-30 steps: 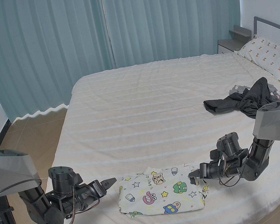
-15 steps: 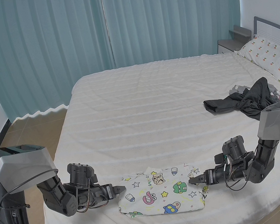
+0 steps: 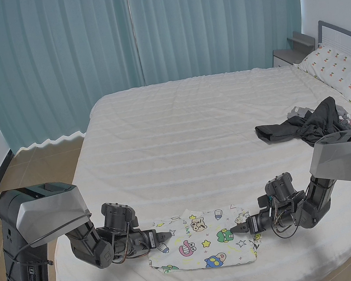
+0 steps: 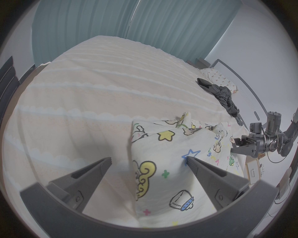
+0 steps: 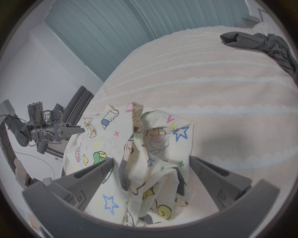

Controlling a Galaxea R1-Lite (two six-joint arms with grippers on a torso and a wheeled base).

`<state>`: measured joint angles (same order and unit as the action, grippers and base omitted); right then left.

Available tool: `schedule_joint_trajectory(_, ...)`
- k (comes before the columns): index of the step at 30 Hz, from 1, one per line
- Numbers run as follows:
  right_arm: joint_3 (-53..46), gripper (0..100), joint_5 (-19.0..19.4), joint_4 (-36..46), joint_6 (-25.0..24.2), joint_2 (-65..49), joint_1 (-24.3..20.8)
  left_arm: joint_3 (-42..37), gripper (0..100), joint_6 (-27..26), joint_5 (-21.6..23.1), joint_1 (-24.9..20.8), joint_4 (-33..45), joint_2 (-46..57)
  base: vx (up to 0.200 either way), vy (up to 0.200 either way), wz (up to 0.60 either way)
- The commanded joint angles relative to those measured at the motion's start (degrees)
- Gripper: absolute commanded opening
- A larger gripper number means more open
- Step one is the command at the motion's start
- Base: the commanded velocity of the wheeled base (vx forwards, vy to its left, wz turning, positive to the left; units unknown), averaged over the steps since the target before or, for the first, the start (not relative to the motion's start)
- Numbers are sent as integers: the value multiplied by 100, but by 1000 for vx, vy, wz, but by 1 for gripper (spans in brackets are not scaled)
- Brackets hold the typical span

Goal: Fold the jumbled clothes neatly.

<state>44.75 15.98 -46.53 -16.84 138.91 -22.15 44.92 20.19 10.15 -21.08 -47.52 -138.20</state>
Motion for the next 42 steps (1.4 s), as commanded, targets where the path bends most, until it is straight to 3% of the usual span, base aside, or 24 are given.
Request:
schedule_joint_trajectory(1,95,100,37,21,5,136,-26,87,100,3,57,-72,15,-93,0,0,0)
schedule_joint_trajectory(10,491,100,89,206,-4,233,-290,131,100,38,74,-309,6,-119,0,0,0)
schedule_joint_trajectory(11,543,0,116,294,-22,233,-334,122,100,38,74,-309,-3,-119,0,0,0)
schedule_joint_trajectory(12,570,0,124,338,-66,250,-395,122,0,38,74,-309,-3,-119,0,0,0)
schedule_joint_trajectory(21,473,0,107,267,-461,189,-474,43,0,64,48,-362,6,-40,0,0,0)
schedule_joint_trajectory(27,7,0,98,-541,-1006,-13,-483,-115,0,750,-137,-599,-21,285,0,0,0)
schedule_joint_trajectory(31,-230,0,98,-1007,-1182,-119,-483,-186,0,890,-145,-722,6,505,0,0,0)
schedule_joint_trajectory(34,-467,0,107,-1112,-1428,-374,-562,-335,0,943,-154,-872,6,725,0,-200,0)
schedule_joint_trajectory(42,-722,0,107,-1148,-1472,-708,-597,-493,0,1277,-154,-1197,6,1094,0,-200,0)
